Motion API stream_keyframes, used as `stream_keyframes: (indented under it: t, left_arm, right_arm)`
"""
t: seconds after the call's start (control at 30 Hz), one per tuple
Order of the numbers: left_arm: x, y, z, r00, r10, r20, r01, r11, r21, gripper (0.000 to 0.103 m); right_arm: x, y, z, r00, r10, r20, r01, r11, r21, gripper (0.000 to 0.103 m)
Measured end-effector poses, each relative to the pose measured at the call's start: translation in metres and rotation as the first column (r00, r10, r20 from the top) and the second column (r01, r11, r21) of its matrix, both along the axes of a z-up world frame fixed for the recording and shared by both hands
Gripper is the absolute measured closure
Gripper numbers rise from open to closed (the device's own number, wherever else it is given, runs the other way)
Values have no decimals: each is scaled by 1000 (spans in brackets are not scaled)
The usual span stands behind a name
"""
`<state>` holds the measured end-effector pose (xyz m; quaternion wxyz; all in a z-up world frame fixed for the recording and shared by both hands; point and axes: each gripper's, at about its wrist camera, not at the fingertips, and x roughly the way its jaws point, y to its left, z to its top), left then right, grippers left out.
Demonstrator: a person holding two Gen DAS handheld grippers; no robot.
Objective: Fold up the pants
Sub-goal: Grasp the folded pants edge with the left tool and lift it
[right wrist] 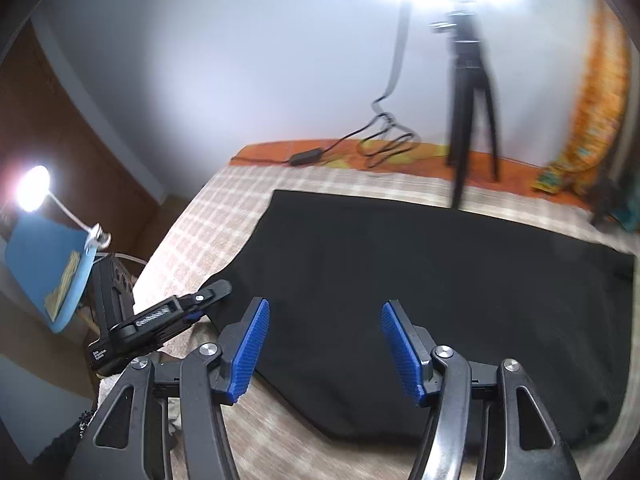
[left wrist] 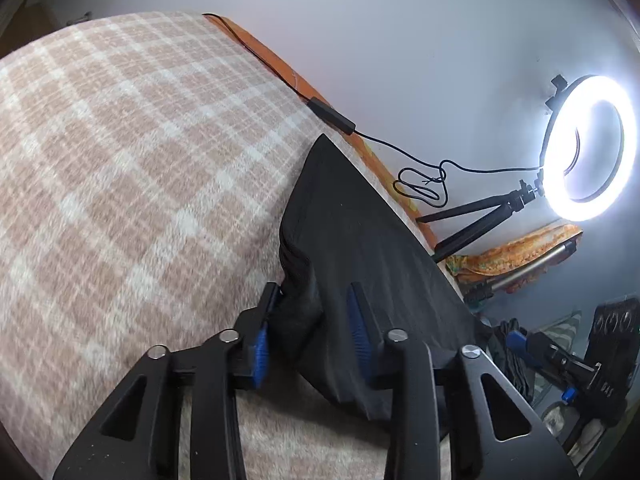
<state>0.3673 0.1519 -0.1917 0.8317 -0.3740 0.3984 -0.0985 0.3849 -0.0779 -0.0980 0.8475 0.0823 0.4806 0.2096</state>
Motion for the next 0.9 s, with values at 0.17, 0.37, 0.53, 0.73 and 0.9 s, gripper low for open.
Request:
stream_keyframes:
  t: [0.17,0.37,0.53,0.73,0.9]
  left_arm:
    - [3,-1,2,999,-20,25,19,999,31,91]
    - [2,-8,9,995,-51,85,45,997,65,97]
    - [1,-17,15,987,-94,128,82,992,101,98]
    - [-1,-28,19,977,-135,165,110,982,154,98]
    - [-1,-31,20,973,-150,176,121,979,166,98]
  right_arm:
    - [18,34,-5,999,48,-19,-48,999,-7,41]
    - [42,62,-17,996,73,-54,-73,997,-8,41]
    - [73,83,-31,989,88,-120,-86,996,17,41]
    - [120,114,-47,975,111,-194,-106,994,32,41]
    - [146,144,-59,966,140,-215,-151,988,-38,41]
